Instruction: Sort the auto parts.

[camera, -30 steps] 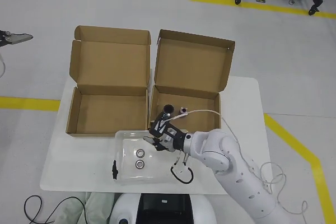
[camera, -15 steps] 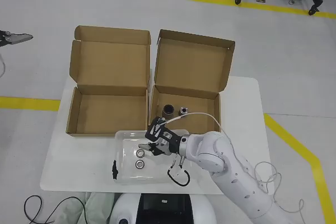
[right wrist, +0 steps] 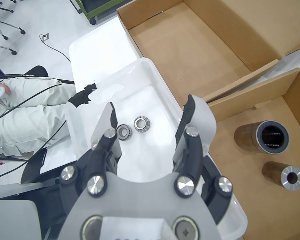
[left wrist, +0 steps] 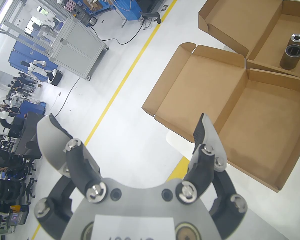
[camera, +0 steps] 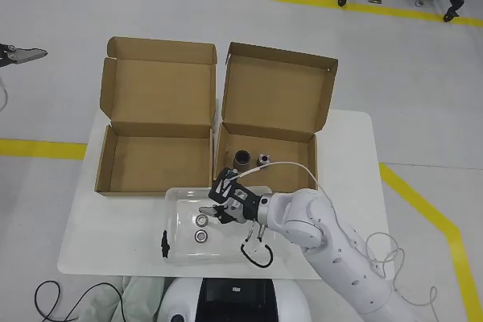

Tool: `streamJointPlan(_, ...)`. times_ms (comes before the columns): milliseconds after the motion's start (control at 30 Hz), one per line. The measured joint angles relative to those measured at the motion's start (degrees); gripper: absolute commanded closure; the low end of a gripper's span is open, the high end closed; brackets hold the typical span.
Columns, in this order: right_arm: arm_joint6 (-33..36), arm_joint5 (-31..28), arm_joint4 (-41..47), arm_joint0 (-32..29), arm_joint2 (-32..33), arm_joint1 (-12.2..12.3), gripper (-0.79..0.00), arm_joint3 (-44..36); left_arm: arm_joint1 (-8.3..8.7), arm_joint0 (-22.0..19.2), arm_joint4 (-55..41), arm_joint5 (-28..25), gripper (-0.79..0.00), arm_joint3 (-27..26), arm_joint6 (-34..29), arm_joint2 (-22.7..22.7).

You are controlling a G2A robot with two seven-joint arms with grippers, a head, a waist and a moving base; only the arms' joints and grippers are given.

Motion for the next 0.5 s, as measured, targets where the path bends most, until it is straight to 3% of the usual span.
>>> streamJointPlan(33, 0.00, 0.00, 0.00, 0.00, 0.00, 0.00, -0.499, 0.00, 0.00, 0.00, 0.00, 0.00, -0.785, 0.00, 0.00, 0.00)
streamJointPlan(67, 0.00, 0.00, 0.00, 0.00, 0.00, 0.00, -0.391, 0.00, 0.00, 0.00, 0.00, 0.00, -0.785, 0.00, 0.00, 0.00)
streamJointPlan(133, 0.09, -0.18, -0.34, 0.02, -0.45, -0.03, -0.372, 0.02, 0.00, 0.00, 0.00, 0.00, -0.785, 0.00, 0.00, 0.00)
streamJointPlan(500, 6.13, -1.47, -0.64, 8.21, -10.32, -2.48, -0.379, 5.14, 0.00, 0.00, 0.00, 0.00, -0.785, 0.00, 0.00, 0.00)
